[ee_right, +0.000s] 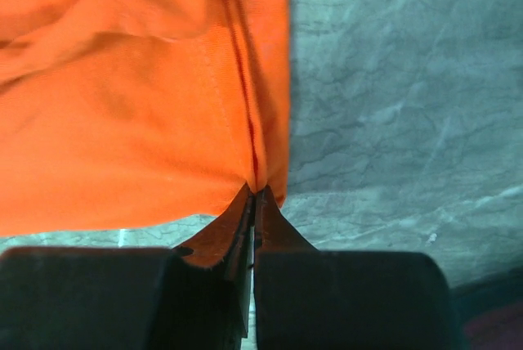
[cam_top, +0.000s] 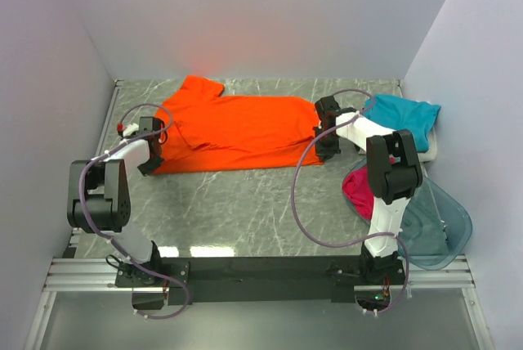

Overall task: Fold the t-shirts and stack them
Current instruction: Fold the tshirt

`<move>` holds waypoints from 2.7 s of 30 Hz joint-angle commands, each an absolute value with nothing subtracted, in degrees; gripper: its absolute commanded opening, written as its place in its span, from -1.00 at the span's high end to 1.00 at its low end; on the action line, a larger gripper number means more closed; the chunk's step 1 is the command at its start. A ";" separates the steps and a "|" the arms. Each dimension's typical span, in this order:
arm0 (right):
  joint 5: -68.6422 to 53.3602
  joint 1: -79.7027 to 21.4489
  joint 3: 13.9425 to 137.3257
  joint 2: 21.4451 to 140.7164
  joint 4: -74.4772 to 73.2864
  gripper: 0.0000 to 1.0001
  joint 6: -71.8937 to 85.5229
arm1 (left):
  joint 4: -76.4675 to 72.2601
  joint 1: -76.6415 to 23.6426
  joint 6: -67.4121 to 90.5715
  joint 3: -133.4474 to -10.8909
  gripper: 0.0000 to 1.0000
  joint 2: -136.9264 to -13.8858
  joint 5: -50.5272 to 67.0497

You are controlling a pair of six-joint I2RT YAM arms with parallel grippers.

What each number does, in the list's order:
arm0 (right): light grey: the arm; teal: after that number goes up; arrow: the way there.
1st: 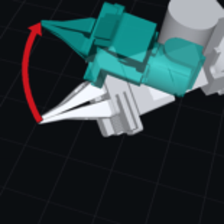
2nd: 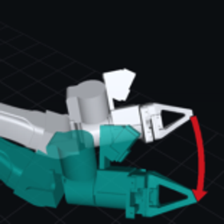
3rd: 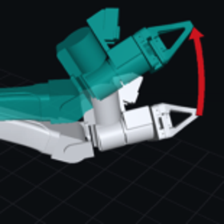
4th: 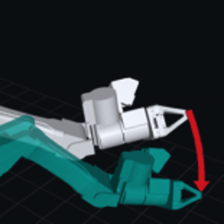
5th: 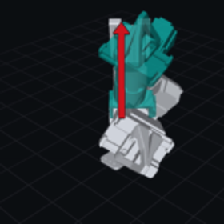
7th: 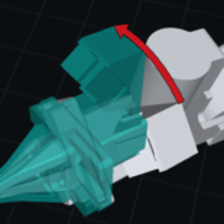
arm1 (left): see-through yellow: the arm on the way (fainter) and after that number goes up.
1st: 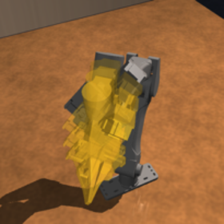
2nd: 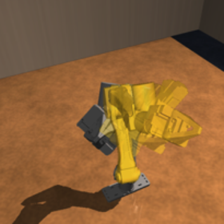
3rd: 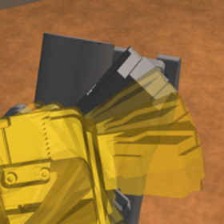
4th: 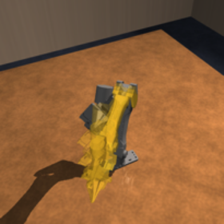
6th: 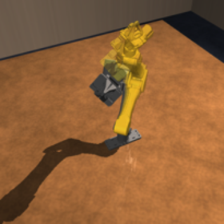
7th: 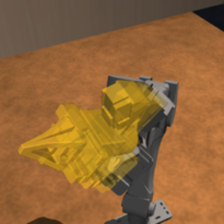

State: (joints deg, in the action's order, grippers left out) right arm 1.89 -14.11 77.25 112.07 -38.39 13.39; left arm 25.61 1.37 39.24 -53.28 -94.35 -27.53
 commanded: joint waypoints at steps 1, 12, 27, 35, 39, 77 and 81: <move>7.02 -13.89 75.76 109.60 -39.20 1.00 13.09 | 27.68 2.55 39.72 -55.37 0.99 -91.94 -32.25; 9.14 -15.82 73.31 107.14 -40.34 1.00 14.24 | 28.03 2.90 40.69 -54.49 0.50 -87.98 -32.34; 9.05 -17.93 70.31 98.09 -39.90 -0.07 15.38 | 29.54 -11.42 44.99 -62.49 -0.46 -79.71 -31.12; 7.91 -18.10 69.00 96.06 -39.20 -0.08 15.12 | 21.45 -15.29 46.31 -63.37 -0.36 -90.78 -19.78; 7.82 -18.46 67.85 95.36 -38.67 -0.08 15.03 | 19.34 -15.29 45.53 -64.60 -0.28 -95.00 -18.37; 6.24 -19.25 63.72 92.99 -37.79 -0.08 15.64 | 23.29 -15.21 36.66 -89.90 0.99 -116.89 -17.75; 6.15 -19.34 63.81 93.60 -37.79 -0.08 15.64 | 22.59 -15.21 34.81 -92.72 0.95 -119.52 -16.09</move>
State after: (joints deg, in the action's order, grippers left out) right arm 6.11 -18.90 64.12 93.78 -38.59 15.16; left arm 22.24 -15.31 37.74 -89.06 -118.24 -17.56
